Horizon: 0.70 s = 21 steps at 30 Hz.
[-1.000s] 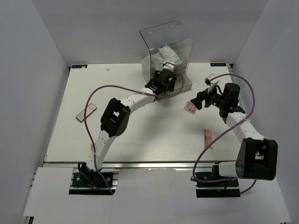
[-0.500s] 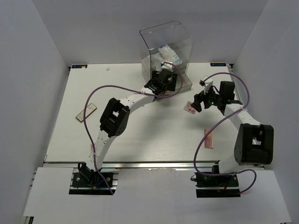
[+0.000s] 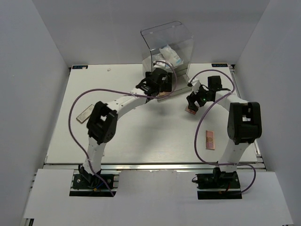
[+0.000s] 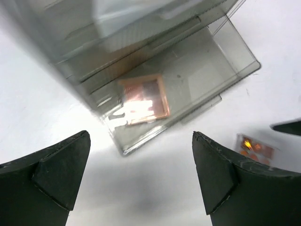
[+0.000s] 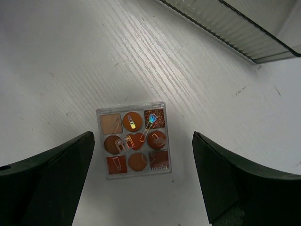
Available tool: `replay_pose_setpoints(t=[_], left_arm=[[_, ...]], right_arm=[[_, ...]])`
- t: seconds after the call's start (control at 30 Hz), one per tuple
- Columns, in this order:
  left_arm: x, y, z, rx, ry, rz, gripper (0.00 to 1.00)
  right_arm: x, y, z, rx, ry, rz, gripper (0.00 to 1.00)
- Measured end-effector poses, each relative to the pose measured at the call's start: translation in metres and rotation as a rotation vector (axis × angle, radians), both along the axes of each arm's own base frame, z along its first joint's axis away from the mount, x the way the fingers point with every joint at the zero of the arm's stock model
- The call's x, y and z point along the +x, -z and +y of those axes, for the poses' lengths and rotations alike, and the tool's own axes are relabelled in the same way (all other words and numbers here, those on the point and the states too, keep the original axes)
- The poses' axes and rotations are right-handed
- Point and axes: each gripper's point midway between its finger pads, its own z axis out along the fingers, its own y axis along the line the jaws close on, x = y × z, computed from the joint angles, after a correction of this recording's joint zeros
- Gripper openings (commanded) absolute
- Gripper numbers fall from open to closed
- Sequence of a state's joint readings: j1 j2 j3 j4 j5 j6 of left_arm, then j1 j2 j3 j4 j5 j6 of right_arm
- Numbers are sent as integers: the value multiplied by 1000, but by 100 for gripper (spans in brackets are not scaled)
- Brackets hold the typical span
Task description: Organize the makeup
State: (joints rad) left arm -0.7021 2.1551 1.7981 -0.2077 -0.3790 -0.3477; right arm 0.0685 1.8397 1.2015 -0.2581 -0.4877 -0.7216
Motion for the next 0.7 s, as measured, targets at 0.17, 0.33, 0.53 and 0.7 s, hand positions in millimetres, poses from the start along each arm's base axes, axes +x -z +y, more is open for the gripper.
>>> replay_pose_setpoints(t=[0.17,0.33,0.53,0.7], left_arm=[[-36,-48,57,-102,-77,36,98],[-63,-69,148,-206,-236,58,98],[-109,-53,245,-245,-478,112,98],[-141,-49,278,-246,-591,149,98]], right_arm=[[3,13,1,-43,-29,46,89],[2,26,-1,-70,-31,102,89],[-13,38,-2,-118,-53,156,88],[-11,39,-3,-154,-50,147,76]])
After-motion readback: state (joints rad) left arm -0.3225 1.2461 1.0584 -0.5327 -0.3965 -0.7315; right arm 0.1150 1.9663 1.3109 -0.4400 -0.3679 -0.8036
